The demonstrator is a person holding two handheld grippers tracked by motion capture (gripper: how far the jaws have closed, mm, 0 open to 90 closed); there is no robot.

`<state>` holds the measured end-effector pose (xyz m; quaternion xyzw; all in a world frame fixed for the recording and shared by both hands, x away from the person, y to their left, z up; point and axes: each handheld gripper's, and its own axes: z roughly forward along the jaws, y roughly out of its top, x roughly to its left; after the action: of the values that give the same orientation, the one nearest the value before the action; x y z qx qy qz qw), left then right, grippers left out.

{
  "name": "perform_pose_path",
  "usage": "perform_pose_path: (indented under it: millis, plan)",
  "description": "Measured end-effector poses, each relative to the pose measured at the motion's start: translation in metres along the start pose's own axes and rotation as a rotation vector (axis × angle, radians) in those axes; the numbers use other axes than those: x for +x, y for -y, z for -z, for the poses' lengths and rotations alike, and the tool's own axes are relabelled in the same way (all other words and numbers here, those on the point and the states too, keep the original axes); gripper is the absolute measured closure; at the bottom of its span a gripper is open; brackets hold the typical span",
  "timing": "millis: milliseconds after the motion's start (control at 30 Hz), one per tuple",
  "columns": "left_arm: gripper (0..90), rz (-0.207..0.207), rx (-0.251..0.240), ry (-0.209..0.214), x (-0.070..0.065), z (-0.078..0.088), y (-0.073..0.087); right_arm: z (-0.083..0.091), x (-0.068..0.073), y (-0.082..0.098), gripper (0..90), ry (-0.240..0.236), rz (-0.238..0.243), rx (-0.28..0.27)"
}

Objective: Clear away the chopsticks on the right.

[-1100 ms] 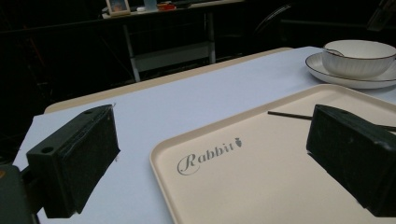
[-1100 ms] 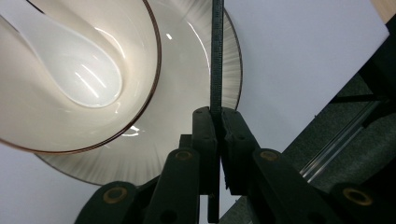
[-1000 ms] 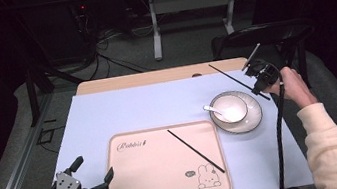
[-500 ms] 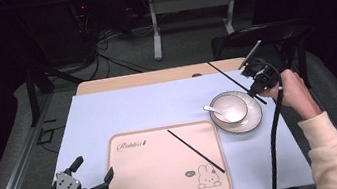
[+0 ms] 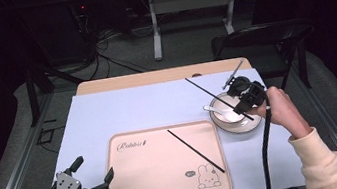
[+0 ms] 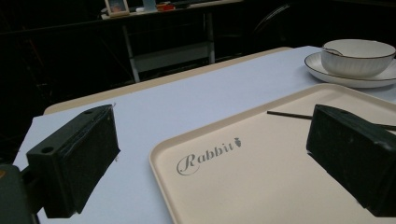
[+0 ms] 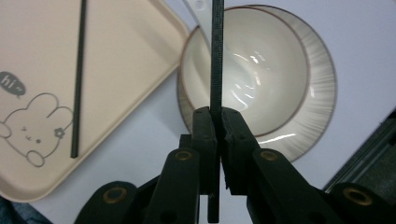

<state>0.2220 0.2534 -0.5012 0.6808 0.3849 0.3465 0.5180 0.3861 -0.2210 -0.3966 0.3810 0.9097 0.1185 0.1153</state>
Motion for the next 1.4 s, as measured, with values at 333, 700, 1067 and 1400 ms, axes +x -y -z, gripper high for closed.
perform_pose_path:
  millis: [333,700,1067,1400]
  plan:
    - [2.0,0.002,0.000,0.001,0.000,0.000,0.000,-0.018,0.036,-0.005,84.9,-0.039,0.052,0.004]
    - [2.2,0.005,-0.003,0.001,0.000,0.001,0.000,-0.049,0.060,-0.007,84.9,-0.091,0.076,0.043]
    - [2.1,0.001,-0.009,-0.002,0.000,0.001,0.000,-0.071,0.076,-0.002,84.9,-0.128,0.030,0.072]
    - [2.2,-0.002,-0.009,0.001,-0.001,0.001,0.000,-0.107,0.085,-0.005,84.7,-0.170,-0.006,0.135]
